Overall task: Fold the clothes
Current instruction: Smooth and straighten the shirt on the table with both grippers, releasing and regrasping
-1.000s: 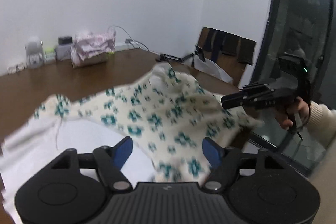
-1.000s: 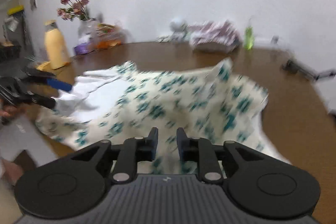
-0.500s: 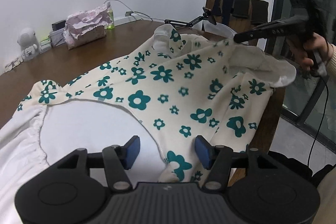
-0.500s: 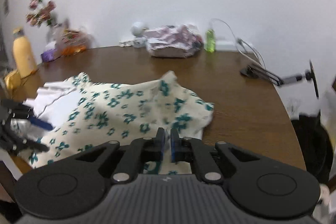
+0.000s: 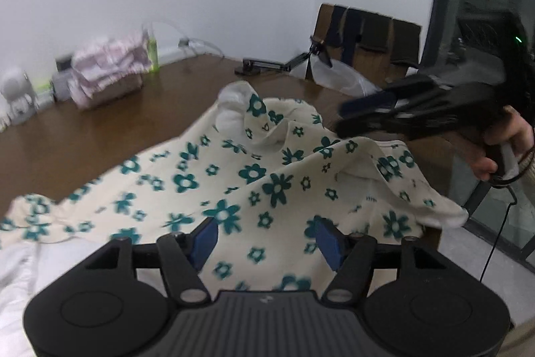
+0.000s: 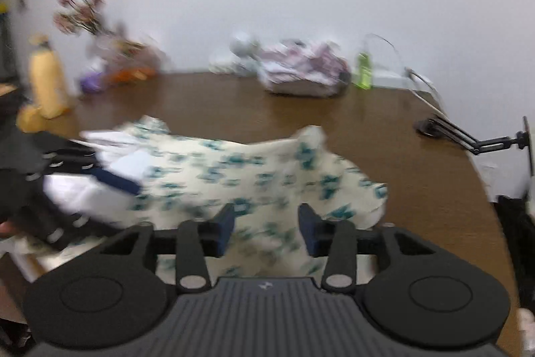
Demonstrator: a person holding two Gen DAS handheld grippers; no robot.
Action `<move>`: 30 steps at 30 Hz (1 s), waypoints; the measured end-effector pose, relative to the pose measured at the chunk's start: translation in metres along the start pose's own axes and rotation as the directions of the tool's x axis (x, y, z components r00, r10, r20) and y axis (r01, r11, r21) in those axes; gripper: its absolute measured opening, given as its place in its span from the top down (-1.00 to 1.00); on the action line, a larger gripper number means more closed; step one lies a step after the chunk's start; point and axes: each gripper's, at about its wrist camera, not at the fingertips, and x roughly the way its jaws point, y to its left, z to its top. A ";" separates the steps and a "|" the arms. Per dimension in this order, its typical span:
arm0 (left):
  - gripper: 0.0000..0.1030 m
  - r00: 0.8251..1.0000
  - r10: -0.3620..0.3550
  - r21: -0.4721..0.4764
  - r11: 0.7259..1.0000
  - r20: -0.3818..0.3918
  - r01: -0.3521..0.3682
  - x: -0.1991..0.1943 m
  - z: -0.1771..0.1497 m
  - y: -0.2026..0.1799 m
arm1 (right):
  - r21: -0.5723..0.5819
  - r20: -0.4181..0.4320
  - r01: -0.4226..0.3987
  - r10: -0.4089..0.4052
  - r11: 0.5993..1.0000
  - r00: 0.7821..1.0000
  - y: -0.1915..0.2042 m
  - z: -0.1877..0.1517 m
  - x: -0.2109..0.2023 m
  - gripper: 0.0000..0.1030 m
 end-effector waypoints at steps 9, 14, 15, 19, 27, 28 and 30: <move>0.36 0.995 -0.101 0.094 0.990 -0.022 0.103 0.026 -0.017 -0.026 | 0.052 -0.110 0.051 -0.045 0.997 0.993 -0.025 0.022 0.056 0.95; 0.22 0.992 -0.123 0.089 0.988 -0.011 0.124 0.023 -0.020 -0.023 | 0.010 -0.057 -0.014 0.014 1.000 0.998 -0.006 0.037 0.054 0.37; 0.22 0.992 -0.128 0.072 0.989 -0.015 0.129 0.021 -0.018 -0.019 | 0.001 -0.047 -0.026 0.026 1.000 0.999 -0.002 0.040 0.054 0.21; -0.22 0.994 -0.081 -0.055 0.995 0.073 0.085 -0.013 -0.006 0.021 | 0.010 -0.075 -0.081 0.082 0.997 0.994 0.007 0.050 0.077 0.26; -0.27 0.968 0.240 -0.425 0.870 -0.077 -0.250 -0.015 -0.014 0.153 | 0.190 -0.145 -0.104 0.133 0.976 0.980 -0.021 0.057 0.135 0.40; -0.27 0.968 0.238 -0.448 0.859 -0.080 -0.249 -0.013 -0.014 0.161 | 0.224 -0.145 -0.102 0.136 0.969 0.980 -0.025 0.058 0.138 0.34; -0.25 0.966 0.247 -0.453 0.854 -0.078 -0.255 -0.008 -0.012 0.168 | 0.305 -0.148 -0.098 0.149 0.947 0.978 -0.035 0.061 0.146 0.32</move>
